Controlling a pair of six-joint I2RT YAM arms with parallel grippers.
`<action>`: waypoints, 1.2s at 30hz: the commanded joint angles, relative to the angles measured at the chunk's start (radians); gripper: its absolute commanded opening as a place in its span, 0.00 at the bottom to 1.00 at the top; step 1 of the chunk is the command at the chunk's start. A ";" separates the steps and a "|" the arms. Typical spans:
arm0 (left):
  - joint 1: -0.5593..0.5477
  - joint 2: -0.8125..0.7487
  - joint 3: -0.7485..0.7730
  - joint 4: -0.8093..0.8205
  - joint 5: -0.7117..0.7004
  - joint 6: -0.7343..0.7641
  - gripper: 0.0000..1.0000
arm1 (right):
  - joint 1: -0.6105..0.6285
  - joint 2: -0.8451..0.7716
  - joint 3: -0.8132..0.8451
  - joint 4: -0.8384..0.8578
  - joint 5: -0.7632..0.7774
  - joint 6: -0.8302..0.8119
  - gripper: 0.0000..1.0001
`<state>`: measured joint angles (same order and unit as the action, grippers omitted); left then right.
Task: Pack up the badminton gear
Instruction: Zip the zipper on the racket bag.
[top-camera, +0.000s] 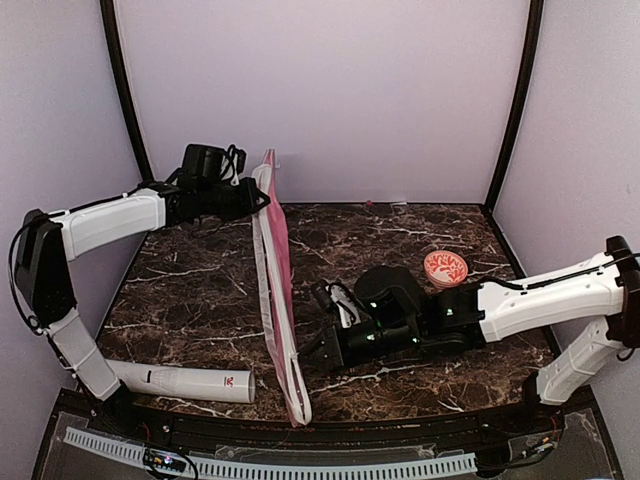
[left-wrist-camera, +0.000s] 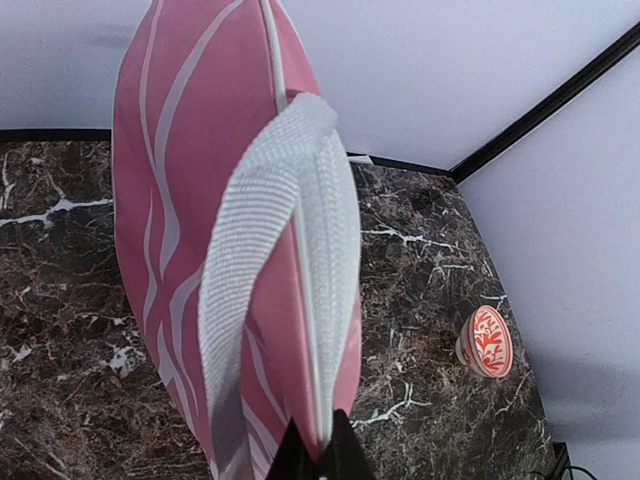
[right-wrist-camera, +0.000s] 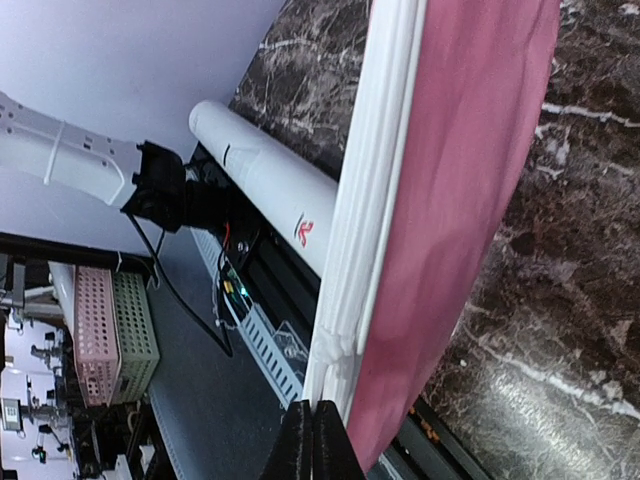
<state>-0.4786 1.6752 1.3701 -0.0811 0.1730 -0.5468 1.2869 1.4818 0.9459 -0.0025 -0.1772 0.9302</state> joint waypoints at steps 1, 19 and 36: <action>0.038 -0.084 -0.021 0.081 -0.065 0.019 0.00 | 0.076 0.024 0.036 -0.091 -0.123 -0.037 0.00; 0.091 -0.083 -0.032 0.065 -0.093 0.043 0.00 | 0.215 0.084 0.089 -0.274 -0.165 -0.077 0.00; 0.138 -0.093 -0.069 0.084 -0.079 0.026 0.00 | 0.226 0.104 0.082 -0.273 -0.175 -0.091 0.00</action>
<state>-0.3775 1.6543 1.3197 -0.1371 0.1425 -0.5240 1.4693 1.5787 1.0218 -0.2390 -0.2924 0.8635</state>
